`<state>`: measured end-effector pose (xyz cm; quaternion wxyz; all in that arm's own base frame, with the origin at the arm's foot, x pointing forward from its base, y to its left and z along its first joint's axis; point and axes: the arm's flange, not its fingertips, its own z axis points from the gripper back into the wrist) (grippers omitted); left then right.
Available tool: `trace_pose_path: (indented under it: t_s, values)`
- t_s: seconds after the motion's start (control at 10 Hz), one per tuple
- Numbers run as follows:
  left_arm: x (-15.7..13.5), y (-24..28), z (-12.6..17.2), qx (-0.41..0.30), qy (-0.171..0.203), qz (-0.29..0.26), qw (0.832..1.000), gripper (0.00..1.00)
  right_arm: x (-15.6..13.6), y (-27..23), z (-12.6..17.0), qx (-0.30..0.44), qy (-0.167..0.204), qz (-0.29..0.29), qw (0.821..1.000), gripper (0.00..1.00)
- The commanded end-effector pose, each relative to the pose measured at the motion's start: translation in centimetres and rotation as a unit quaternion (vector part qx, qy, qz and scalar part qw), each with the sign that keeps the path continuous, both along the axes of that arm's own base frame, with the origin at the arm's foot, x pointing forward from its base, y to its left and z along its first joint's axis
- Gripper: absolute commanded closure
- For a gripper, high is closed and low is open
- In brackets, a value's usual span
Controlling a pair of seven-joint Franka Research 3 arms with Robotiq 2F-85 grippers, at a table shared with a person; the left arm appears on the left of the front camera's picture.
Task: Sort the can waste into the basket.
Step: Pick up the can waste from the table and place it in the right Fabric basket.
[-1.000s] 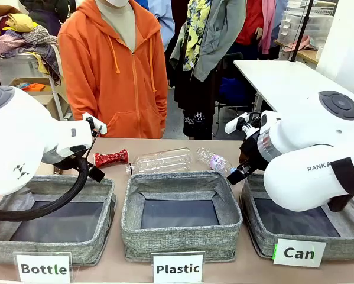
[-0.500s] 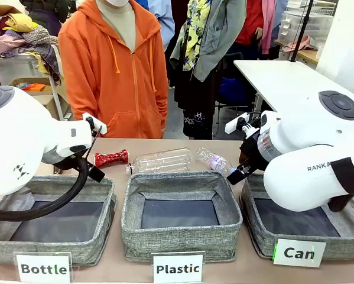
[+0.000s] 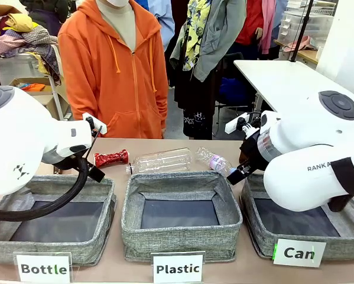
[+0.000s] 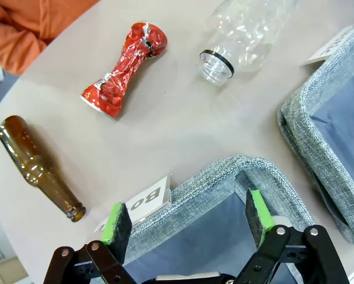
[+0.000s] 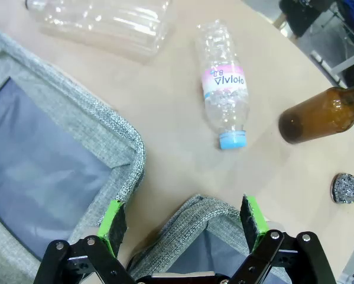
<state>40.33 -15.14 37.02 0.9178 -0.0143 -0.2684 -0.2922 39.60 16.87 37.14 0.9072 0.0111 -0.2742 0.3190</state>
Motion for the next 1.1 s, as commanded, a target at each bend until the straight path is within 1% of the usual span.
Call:
trace_pose_path:
  t_s: [0.0, 0.1, 0.2, 0.3, 0.4, 0.5, 0.6, 0.7, 0.8, 0.9, 1.0]
  values:
    - [0.0, 0.0, 0.0, 0.0, 0.0, 0.0, 1.0, 0.0, -1.2, 0.0, 2.0, 0.021, 0.006, 0.046, 0.999, 0.0]
    - [-1.7, -0.4, 2.6, -0.054, -0.01, -0.061, 0.997, 0.0, -2.5, -0.3, 4.6, 0.07, 0.001, 0.08, 0.994, 0.0]
    - [-3.5, -0.3, 5.4, -0.119, -0.008, -0.137, 0.983, 0.0, -3.9, -1.1, 7.6, 0.127, 0.005, 0.103, 0.987, 0.0]
    - [-4.9, -0.1, 7.3, -0.155, -0.012, -0.179, 0.971, 0.0, -5.3, -2.0, 10.3, 0.19, 0.028, 0.108, 0.975, 0.0]
    - [-7.1, 0.6, 9.1, -0.189, -0.001, -0.216, 0.958, 0.0, -6.5, -3.1, 12.4, 0.246, 0.062, 0.065, 0.965, 0.0]
    - [-9.2, 1.6, 10.8, -0.212, 0.033, -0.212, 0.953, 0.0, -7.8, -3.7, 13.3, 0.27, 0.094, 0.033, 0.958, 0.0]
    - [-10.5, 4.0, 12.0, -0.237, 0.084, -0.201, 0.947, 0.0, -9.0, -6.1, 14.1, 0.313, 0.122, 0.007, 0.942, 0.0]
    - [-11.2, 7.6, 12.4, -0.272, 0.075, -0.197, 0.939, 0.0, -9.8, -9.3, 14.1, 0.351, 0.135, -0.009, 0.926, 0.0]
    - [-11.8, 11.6, 12.2, -0.321, 0.053, -0.186, 0.927, 0.0, -10.6, -13.5, 13.5, 0.407, 0.132, -0.028, 0.903, 0.0]
    - [-12.7, 15.3, 11.2, -0.379, 0.038, -0.158, 0.911, 0.0, -11.8, -17.5, 12.2, 0.458, 0.123, -0.06, 0.878, 0.0]
    - [-13.1, 18.8, 9.1, -0.435, 0.015, -0.117, 0.893, 0.0, -12.8, -21.6, 10.3, 0.507, 0.104, -0.104, 0.849, 0.0]
